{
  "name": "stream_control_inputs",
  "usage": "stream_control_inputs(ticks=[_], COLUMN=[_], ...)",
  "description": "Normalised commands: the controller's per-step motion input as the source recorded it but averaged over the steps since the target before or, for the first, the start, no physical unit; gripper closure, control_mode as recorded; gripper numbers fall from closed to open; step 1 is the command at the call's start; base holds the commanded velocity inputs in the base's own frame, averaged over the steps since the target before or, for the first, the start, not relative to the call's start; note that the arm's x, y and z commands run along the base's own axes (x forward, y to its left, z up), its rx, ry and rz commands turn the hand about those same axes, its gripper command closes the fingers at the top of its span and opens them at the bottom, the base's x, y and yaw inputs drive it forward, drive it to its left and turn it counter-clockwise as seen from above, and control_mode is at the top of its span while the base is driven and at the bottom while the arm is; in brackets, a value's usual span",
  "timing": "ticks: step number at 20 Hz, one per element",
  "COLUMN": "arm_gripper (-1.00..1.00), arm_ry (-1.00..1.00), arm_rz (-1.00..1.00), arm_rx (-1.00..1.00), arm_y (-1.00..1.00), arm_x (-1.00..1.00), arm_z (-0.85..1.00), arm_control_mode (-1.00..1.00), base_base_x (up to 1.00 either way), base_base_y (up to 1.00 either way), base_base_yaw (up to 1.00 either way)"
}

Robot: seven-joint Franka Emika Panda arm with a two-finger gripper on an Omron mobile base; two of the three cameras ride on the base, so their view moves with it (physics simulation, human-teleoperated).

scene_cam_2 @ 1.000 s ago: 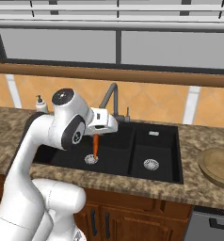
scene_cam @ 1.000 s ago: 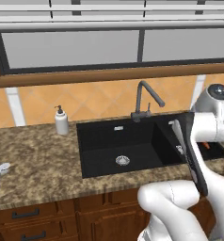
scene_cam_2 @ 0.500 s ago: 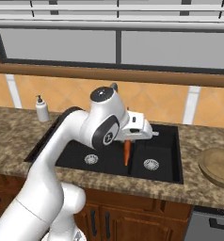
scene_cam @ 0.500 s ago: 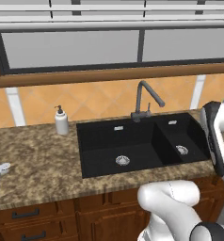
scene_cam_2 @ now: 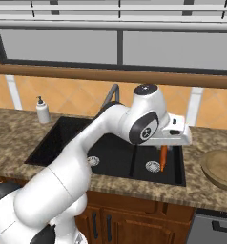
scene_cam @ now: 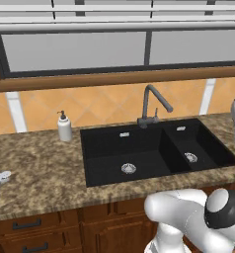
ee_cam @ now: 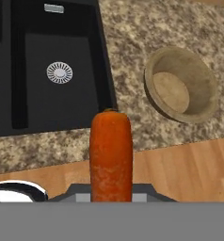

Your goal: Pick the carrot from the sink and place it in the bowl. Then pick the bowl and place it in the microwave. Then close the microwave door and press the start button.

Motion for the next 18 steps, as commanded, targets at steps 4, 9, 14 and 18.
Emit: stream_control_inputs(ticks=[4, 9, 14, 18], arm_gripper=[1.0, 1.0, 1.0, 1.0], arm_ry=[0.0, 0.01, 0.03, 0.01], arm_rz=[-0.04, -0.01, 0.0, 0.0], arm_rx=[0.03, 0.03, 0.02, 0.05], arm_y=[-1.0, -0.93, -0.67, -0.54], arm_x=[0.02, 0.14, 0.37, 0.52], arm_z=[-0.12, -0.23, -0.13, -0.02], arm_control_mode=[-1.0, -1.0, -1.0, -1.0], base_base_x=[0.0, 0.0, 0.0, 0.0], base_base_y=[0.0, 0.0, 0.0, 0.0], base_base_yaw=[0.0, 0.0, 0.0, 0.0])
